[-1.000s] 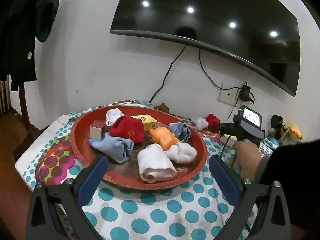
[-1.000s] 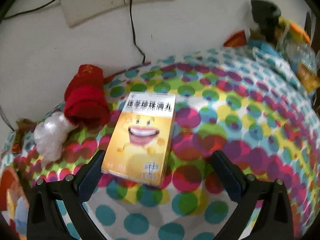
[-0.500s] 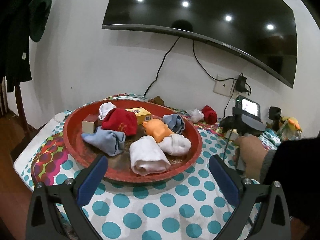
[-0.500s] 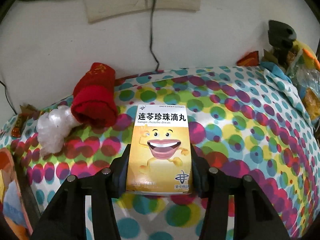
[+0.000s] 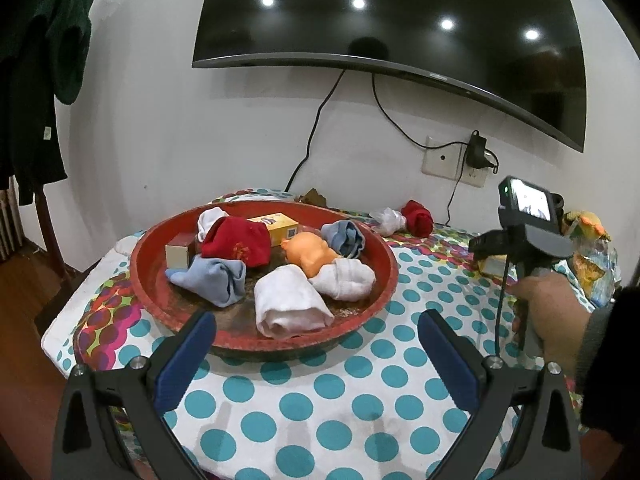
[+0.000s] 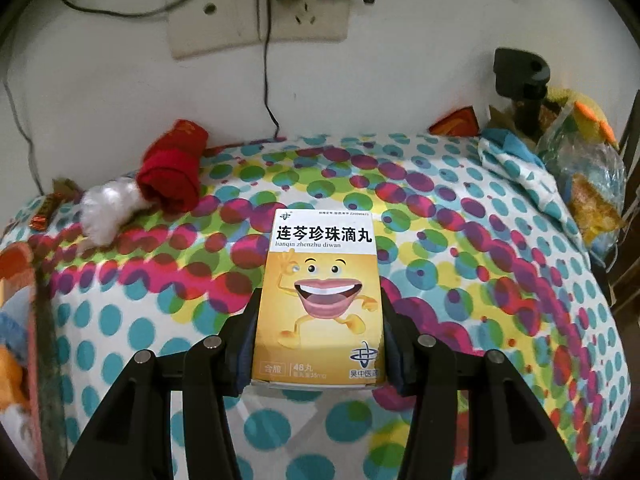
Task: Organize objects
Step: 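Carry the yellow medicine box with the right gripper over the tray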
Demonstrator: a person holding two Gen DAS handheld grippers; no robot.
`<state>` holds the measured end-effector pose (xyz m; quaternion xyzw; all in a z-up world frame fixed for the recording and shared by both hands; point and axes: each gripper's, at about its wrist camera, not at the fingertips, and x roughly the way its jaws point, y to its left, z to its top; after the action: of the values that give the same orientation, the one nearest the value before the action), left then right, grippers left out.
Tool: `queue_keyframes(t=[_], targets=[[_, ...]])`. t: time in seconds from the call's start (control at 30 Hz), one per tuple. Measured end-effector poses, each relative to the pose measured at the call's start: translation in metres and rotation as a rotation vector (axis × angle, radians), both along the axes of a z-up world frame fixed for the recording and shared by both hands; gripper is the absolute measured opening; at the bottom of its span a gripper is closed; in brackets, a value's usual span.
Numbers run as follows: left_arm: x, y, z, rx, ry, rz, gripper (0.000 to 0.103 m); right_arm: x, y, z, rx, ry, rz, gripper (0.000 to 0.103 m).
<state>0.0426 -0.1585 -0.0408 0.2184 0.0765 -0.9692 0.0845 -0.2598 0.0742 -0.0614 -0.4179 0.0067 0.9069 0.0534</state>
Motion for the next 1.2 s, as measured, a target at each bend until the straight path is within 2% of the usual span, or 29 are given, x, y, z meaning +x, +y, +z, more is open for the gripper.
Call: queue_keyframes(t=[0.27,0.67,1.2], targets=[[0.004,0.005,0.001,-0.016,-0.008,0.000,0.103,0.029,-0.026,0.025,0.038,0.060,0.096,0.048],[0.009,0.003,0.006,-0.028,0.003,0.017,0.103,0.061,-0.066,0.043,0.046,0.100,0.200,0.048],[0.030,-0.048,0.016,0.007,0.010,0.200,0.103,0.106,-0.178,0.069,0.110,0.171,0.411,0.048]])
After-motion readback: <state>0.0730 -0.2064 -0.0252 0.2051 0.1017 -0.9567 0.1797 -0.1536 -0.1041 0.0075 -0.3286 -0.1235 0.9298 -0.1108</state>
